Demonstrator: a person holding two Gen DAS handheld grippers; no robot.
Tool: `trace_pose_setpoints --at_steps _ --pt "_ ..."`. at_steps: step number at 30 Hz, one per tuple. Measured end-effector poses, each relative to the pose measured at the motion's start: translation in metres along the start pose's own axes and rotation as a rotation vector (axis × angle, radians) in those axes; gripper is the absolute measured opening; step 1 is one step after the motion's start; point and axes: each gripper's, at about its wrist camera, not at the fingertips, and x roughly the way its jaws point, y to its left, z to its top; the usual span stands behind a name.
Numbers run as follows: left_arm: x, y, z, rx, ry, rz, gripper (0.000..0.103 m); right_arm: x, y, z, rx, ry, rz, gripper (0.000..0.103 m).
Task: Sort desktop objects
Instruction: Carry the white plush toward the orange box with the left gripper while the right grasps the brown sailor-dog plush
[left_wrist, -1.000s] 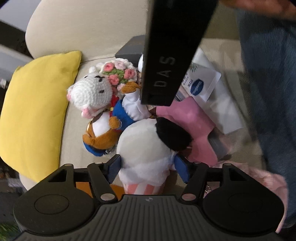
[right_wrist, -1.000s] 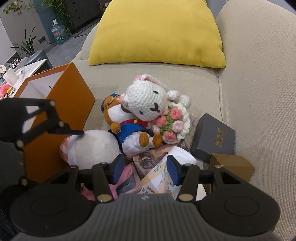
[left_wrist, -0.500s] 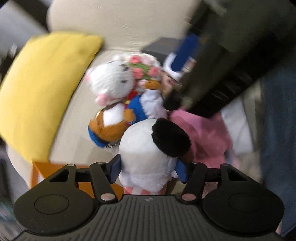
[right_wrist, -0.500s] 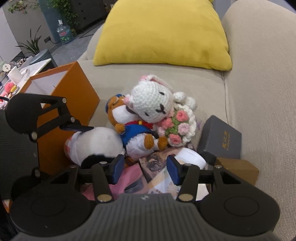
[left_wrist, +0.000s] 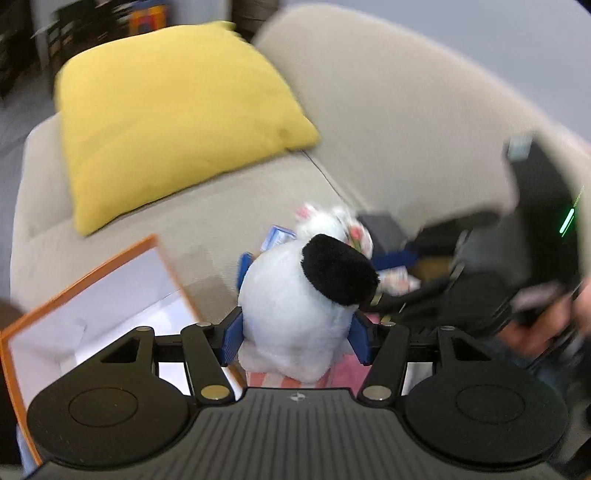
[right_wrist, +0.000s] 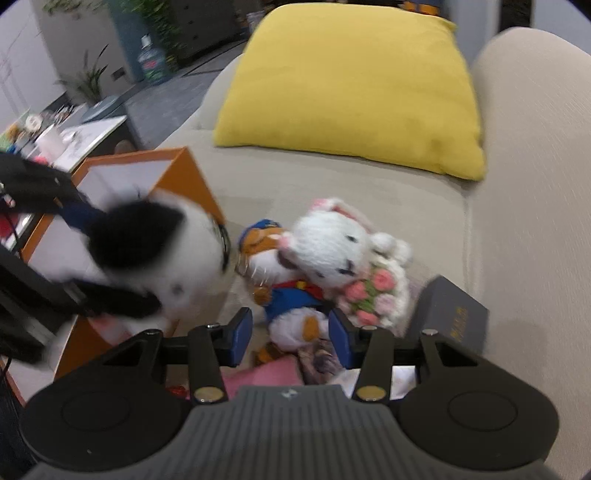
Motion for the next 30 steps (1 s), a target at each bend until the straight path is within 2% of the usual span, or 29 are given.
trace_pose_setpoints --at_steps 2,8,13,15,16,19,22,25,30 --pt "-0.016 0.017 0.001 -0.086 -0.026 -0.005 0.067 0.012 0.009 0.006 -0.047 0.024 -0.004 0.049" --pt "-0.052 0.060 -0.019 -0.233 -0.068 0.067 0.067 0.059 0.026 0.021 -0.162 0.110 -0.094 0.049" --pt "-0.041 0.101 -0.035 -0.333 -0.035 0.125 0.067 0.091 0.032 0.024 -0.200 0.167 -0.131 0.050" --pt "-0.041 0.115 -0.043 -0.361 -0.022 0.137 0.067 0.101 0.032 0.025 -0.197 0.182 -0.158 0.042" --pt "-0.037 0.121 -0.045 -0.372 -0.017 0.142 0.067 0.103 0.031 0.026 -0.181 0.189 -0.165 0.042" --pt "-0.041 0.138 -0.054 -0.400 -0.010 0.161 0.067 0.096 0.030 0.029 -0.142 0.184 -0.148 0.039" --pt "-0.042 0.151 -0.056 -0.428 -0.009 0.176 0.067 0.078 0.031 0.032 -0.076 0.173 -0.091 0.038" --pt "-0.045 0.159 -0.059 -0.433 -0.018 0.188 0.067 0.049 0.039 0.035 -0.028 0.123 -0.040 0.038" --pt "-0.081 0.160 -0.061 -0.398 -0.056 0.218 0.068 -0.001 0.058 0.051 0.019 0.020 0.013 0.038"
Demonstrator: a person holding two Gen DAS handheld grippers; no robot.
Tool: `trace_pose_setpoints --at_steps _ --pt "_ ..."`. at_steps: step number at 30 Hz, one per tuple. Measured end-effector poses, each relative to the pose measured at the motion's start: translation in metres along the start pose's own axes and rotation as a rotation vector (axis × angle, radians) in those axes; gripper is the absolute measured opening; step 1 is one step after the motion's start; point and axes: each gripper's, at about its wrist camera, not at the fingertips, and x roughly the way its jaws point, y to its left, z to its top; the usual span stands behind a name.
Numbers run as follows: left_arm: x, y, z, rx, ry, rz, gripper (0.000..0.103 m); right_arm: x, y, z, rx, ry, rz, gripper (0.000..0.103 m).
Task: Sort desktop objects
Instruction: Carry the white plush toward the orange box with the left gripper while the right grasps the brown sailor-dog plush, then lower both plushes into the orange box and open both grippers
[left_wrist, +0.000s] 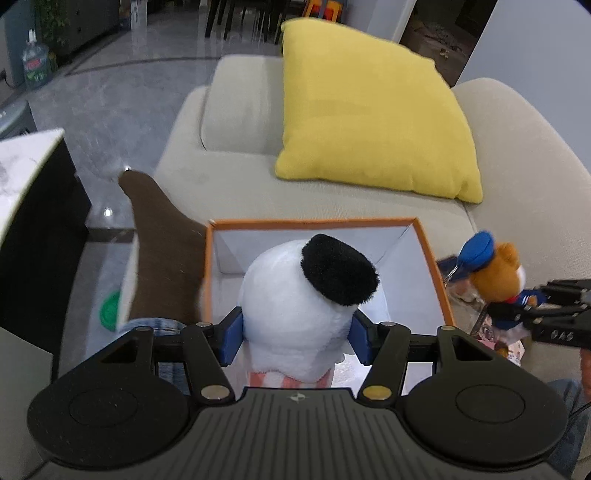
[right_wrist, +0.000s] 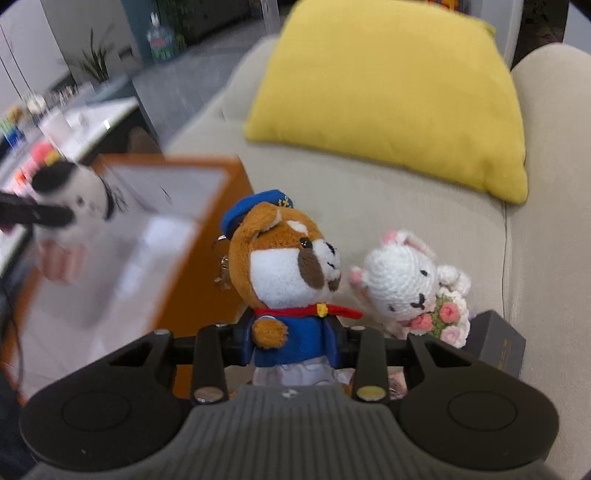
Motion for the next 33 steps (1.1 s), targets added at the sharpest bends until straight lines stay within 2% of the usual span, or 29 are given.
trace_pose_setpoints --at_steps 3,7,11,18,23,28,33 --pt "-0.024 0.002 -0.002 0.031 -0.019 0.033 0.068 -0.026 0.021 0.012 0.011 -0.066 0.035 0.038" --pt "-0.033 0.004 -0.008 0.041 -0.031 0.046 0.068 -0.034 0.056 0.025 0.027 -0.093 0.122 0.038" --pt "-0.018 0.007 -0.013 0.017 -0.025 -0.010 0.068 -0.004 0.087 0.041 0.087 -0.046 0.194 0.038" --pt "0.035 0.020 -0.008 -0.011 0.028 -0.051 0.068 0.079 0.104 0.049 0.193 0.108 0.204 0.038" --pt "0.060 0.028 -0.002 -0.014 0.051 -0.036 0.068 0.103 0.105 0.054 0.211 0.157 0.165 0.038" --pt "0.063 0.032 0.002 -0.012 0.033 -0.029 0.070 0.120 0.101 0.059 0.252 0.186 0.183 0.038" --pt "0.063 0.038 0.004 -0.038 0.034 -0.060 0.072 0.124 0.099 0.058 0.281 0.194 0.202 0.038"
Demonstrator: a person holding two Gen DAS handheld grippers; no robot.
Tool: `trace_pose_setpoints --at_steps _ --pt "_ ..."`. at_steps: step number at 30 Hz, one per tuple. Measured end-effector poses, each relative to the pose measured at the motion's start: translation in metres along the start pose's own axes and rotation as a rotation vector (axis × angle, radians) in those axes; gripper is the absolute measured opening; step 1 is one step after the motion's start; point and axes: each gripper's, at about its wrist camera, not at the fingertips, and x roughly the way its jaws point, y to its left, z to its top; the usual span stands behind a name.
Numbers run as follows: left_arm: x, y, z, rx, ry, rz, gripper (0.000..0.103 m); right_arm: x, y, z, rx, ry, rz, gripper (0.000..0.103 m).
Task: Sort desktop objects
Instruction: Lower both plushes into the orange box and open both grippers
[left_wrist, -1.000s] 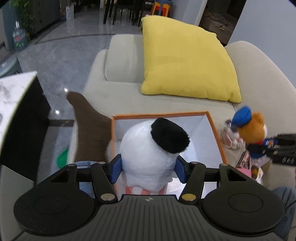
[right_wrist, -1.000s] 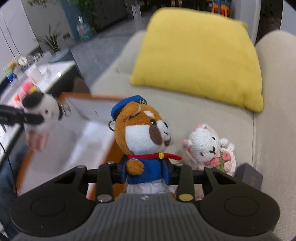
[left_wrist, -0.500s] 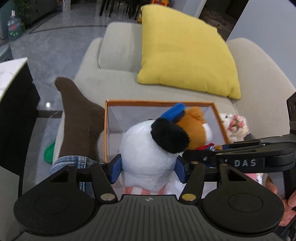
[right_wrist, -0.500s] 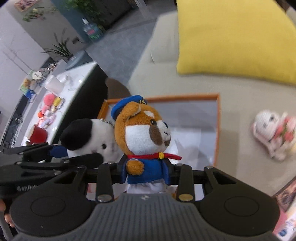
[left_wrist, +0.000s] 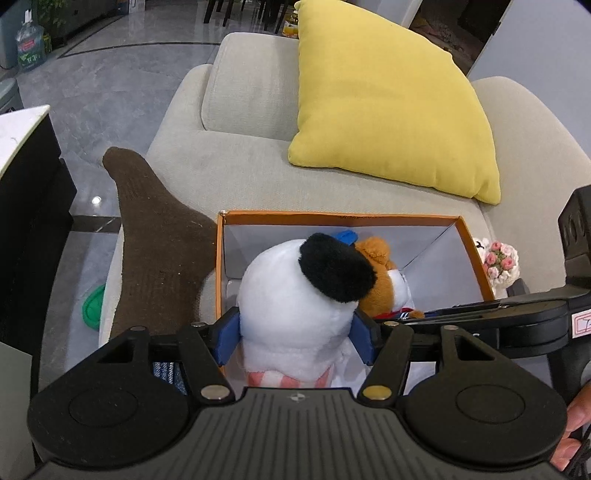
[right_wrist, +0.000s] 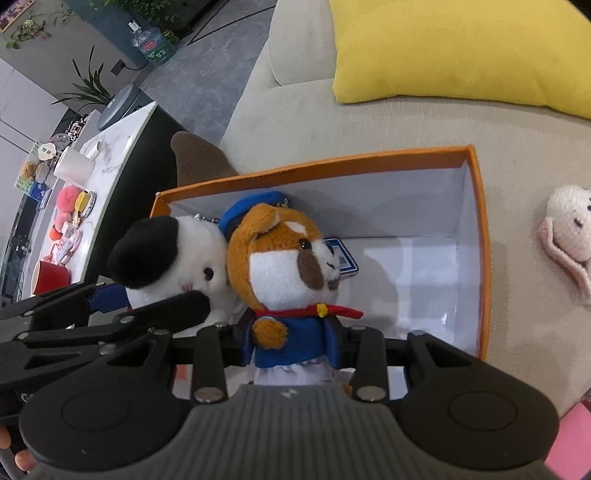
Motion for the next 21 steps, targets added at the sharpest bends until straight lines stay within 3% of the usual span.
trace_pose_setpoints --at_steps 10,14,21 --pt "-0.004 0.006 0.000 -0.045 -0.017 -0.053 0.079 0.006 -0.004 -0.012 0.095 -0.025 -0.008 0.039" --pt "-0.006 0.006 -0.002 -0.054 -0.033 -0.039 0.069 0.017 -0.004 -0.013 0.129 -0.018 -0.004 0.039" --pt "-0.032 0.012 -0.014 -0.046 -0.103 -0.041 0.061 0.040 -0.001 -0.010 0.105 0.007 -0.033 0.039"
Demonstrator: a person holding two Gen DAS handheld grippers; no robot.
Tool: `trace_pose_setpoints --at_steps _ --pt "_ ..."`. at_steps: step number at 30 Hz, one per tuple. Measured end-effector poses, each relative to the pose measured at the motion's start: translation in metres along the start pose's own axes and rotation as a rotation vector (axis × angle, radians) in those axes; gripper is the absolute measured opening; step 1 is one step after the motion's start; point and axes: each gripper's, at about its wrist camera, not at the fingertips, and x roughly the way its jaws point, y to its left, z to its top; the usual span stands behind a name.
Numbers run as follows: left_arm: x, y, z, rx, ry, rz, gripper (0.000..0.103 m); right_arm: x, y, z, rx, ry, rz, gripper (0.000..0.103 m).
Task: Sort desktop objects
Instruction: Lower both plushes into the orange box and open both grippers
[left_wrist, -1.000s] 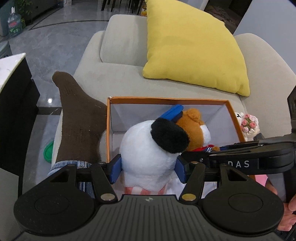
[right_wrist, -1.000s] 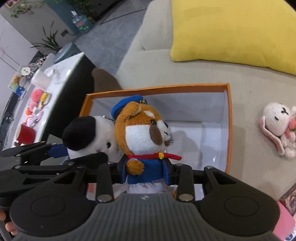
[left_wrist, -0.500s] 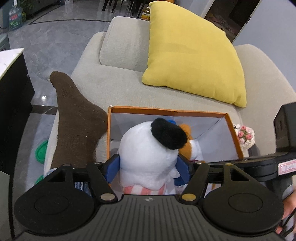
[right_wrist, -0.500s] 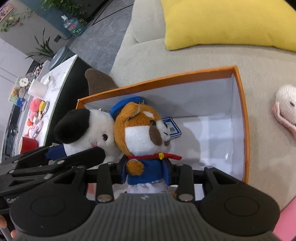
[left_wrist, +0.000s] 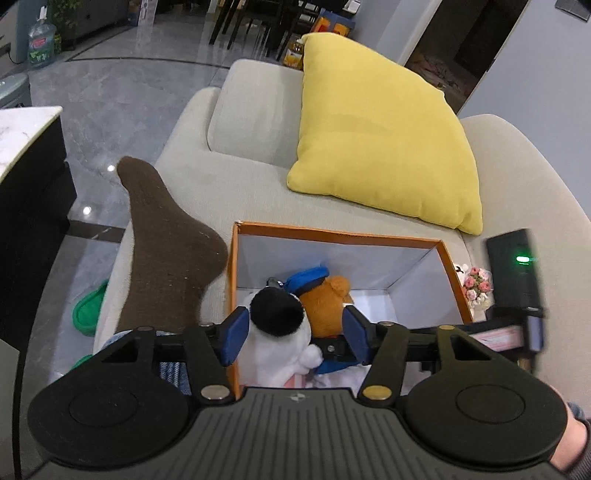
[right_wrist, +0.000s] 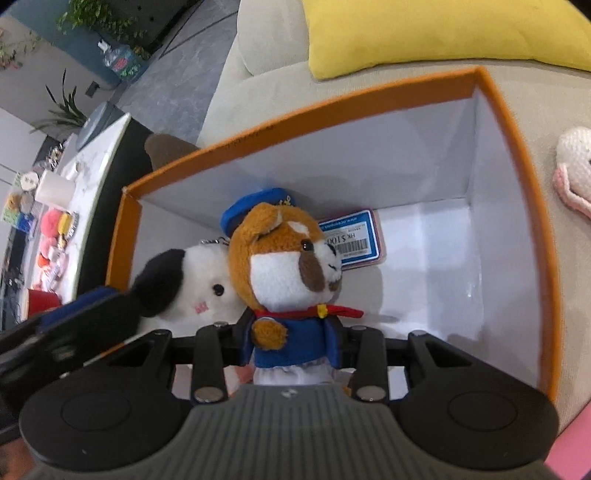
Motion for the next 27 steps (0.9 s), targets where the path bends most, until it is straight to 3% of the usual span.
trace_pose_setpoints --at_steps 4,8,10,17,22,27 --pt "0.000 -0.009 -0.005 0.089 0.028 0.053 0.039 0.006 0.003 -0.002 -0.056 -0.005 -0.024 0.042" --pt "0.011 -0.019 -0.008 0.187 0.033 0.105 0.028 -0.004 0.008 -0.005 -0.143 -0.034 -0.063 0.056" --pt "0.018 -0.025 -0.008 0.234 0.038 0.127 0.023 -0.010 0.008 -0.008 -0.183 -0.044 -0.069 0.058" --pt "0.042 -0.055 -0.021 0.478 0.089 0.211 0.017 -0.025 0.012 -0.025 -0.371 -0.026 -0.077 0.052" --pt "0.060 -0.057 -0.017 0.512 0.116 0.263 0.016 -0.016 0.006 -0.032 -0.443 0.000 -0.102 0.042" --pt "0.067 -0.055 -0.011 0.503 0.126 0.269 0.016 -0.012 0.003 -0.023 -0.396 0.011 -0.093 0.040"
